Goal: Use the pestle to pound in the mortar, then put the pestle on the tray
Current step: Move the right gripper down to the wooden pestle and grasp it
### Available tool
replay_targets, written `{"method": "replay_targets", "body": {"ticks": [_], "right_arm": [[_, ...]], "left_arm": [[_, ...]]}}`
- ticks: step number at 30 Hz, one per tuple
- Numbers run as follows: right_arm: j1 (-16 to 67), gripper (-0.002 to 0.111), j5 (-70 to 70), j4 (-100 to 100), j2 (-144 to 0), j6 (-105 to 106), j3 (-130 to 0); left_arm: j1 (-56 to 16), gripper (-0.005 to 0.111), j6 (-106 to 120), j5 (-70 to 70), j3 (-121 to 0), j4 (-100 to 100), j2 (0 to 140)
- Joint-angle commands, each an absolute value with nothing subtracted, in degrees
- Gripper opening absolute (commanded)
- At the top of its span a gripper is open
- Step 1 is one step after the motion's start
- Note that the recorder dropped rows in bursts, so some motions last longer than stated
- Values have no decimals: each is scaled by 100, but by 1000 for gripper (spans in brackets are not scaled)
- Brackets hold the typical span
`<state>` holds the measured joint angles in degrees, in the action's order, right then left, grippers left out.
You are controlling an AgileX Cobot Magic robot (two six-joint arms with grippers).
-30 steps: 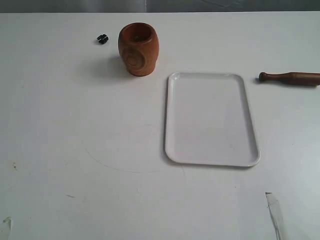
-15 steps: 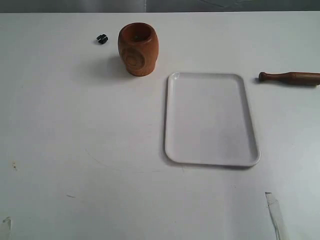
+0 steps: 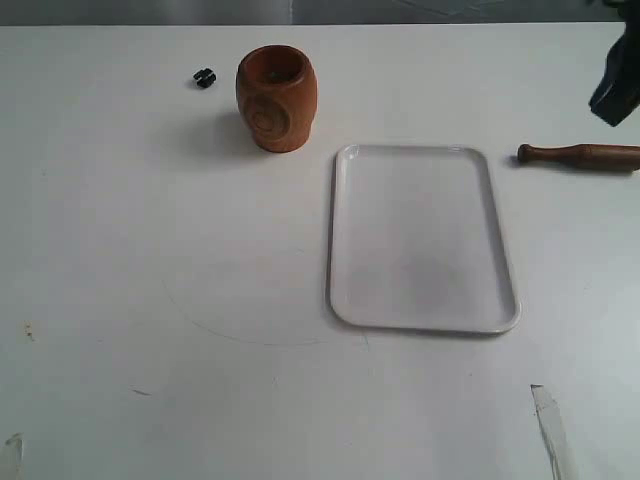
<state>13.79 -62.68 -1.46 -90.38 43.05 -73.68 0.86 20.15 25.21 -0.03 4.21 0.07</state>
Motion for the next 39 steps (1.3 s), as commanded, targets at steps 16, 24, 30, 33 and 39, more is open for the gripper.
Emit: {"method": "replay_targets", "body": {"ticks": [16, 24, 30, 33, 39], "right_arm": [[1546, 87, -3831, 1472, -10503, 5147, -7411], [1442, 87, -3990, 1423, -10968, 4569, -7411], [1062, 85, -4915, 822, -11419, 4524, -7914], [1047, 82, -4827, 491, -11417, 4899, -8014], [1089, 82, -4668, 208, -11442, 4924, -8014]], "left_arm": [[42, 0, 1968, 2503, 0, 379, 0], [42, 0, 1968, 2503, 0, 379, 0], [42, 0, 1968, 2503, 0, 379, 0], [42, 0, 1968, 2503, 0, 379, 0], [42, 0, 1968, 2503, 0, 379, 0]]}}
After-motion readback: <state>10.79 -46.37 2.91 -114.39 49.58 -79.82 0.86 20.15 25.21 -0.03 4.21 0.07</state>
